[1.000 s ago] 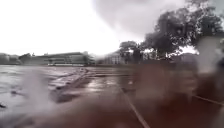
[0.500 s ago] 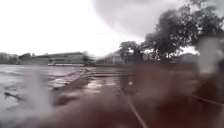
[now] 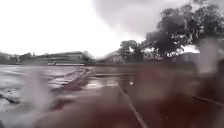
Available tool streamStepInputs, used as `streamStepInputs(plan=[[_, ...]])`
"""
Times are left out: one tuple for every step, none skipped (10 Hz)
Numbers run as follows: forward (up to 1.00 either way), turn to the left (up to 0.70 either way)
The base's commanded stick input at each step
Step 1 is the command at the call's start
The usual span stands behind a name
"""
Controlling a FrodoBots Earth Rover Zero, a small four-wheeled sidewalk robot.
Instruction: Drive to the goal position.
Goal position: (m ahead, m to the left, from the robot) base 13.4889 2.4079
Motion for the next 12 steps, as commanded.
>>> streamStepInputs(plan=[[0.45,0.0],[0.45,0.0],[0.45,0.0],[0.45,0.0],[0.45,0.0],[0.45,0.0],[0.45,0.0],[0.45,0.0],[0.45,0.0],[0.45,0.0],[0.45,0.0],[0.45,0.0]])
